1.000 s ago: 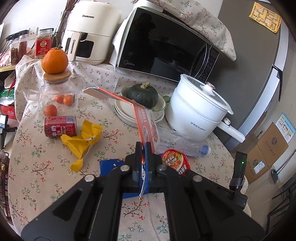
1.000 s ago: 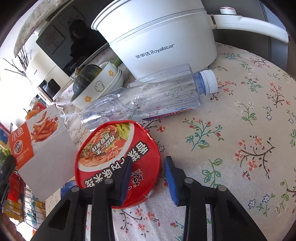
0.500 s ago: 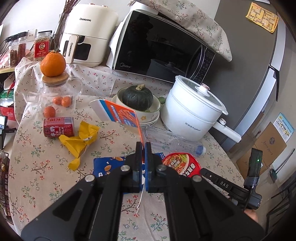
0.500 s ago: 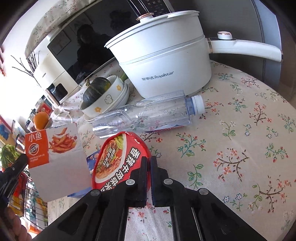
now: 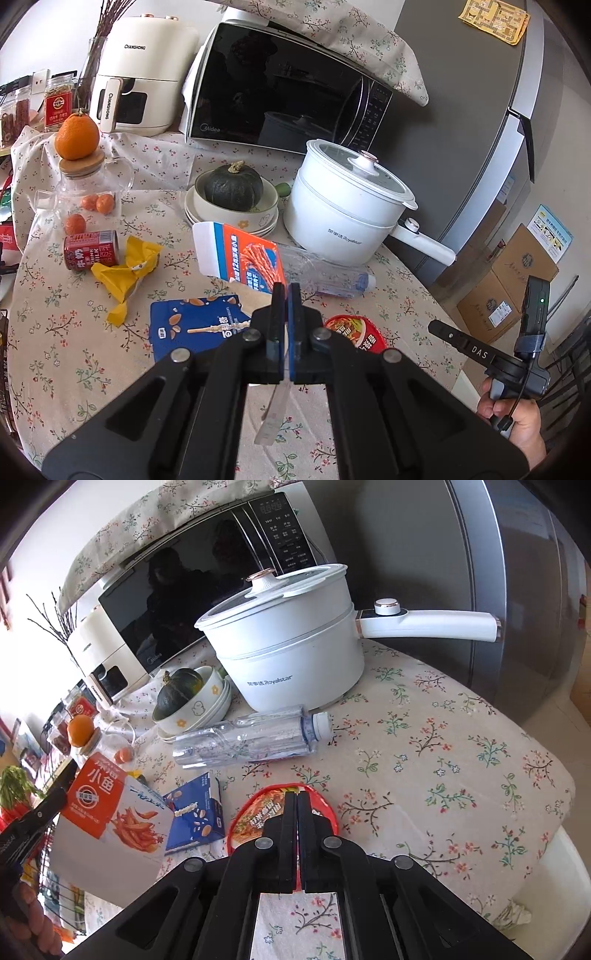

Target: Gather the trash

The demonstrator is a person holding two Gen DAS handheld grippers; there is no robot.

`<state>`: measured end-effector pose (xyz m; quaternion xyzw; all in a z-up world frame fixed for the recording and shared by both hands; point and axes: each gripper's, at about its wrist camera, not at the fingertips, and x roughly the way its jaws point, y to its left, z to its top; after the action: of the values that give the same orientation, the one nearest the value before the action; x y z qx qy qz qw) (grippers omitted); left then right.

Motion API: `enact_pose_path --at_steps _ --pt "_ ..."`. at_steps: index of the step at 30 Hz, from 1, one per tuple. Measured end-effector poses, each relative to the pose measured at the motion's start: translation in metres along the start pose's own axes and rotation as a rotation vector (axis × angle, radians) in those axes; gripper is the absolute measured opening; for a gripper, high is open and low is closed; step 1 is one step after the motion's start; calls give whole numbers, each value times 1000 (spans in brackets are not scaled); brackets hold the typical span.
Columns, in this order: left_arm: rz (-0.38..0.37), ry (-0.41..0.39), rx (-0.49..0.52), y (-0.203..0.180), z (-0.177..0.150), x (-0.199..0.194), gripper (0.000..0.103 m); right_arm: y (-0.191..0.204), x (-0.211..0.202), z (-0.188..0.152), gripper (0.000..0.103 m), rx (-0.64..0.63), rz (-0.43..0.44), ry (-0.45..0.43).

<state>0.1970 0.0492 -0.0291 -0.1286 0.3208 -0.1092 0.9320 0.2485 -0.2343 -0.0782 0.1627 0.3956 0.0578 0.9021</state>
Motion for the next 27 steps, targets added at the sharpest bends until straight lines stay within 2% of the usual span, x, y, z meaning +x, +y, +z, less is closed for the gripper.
enact_pose_path --at_steps 5,8,9,10,16,22,24,26,27 --pt "1 10 21 -14 -7 -3 1 -20 -6 -10 6 28 -21 61" --pt "6 23 24 -16 -11 -2 1 -12 2 -21 38 -15 -17 121" --pt "10 26 27 -15 -12 -2 1 -6 4 -25 55 -43 -11 131" --pt "15 28 31 -15 -13 -2 1 2 6 -29 58 -80 -8 137" --pt "43 35 22 2 -13 -6 0 58 35 -57 58 -317 -15 188" --pt "62 55 27 20 -16 -7 0 87 70 -70 55 -421 -48 194" --pt "67 79 39 23 -19 -4 0 90 84 -75 52 -447 -78 215" --pt "71 145 51 28 -23 5 0 95 91 -80 49 -503 -141 184" --pt "75 169 52 31 -25 9 0 98 93 -82 43 -535 -173 182"
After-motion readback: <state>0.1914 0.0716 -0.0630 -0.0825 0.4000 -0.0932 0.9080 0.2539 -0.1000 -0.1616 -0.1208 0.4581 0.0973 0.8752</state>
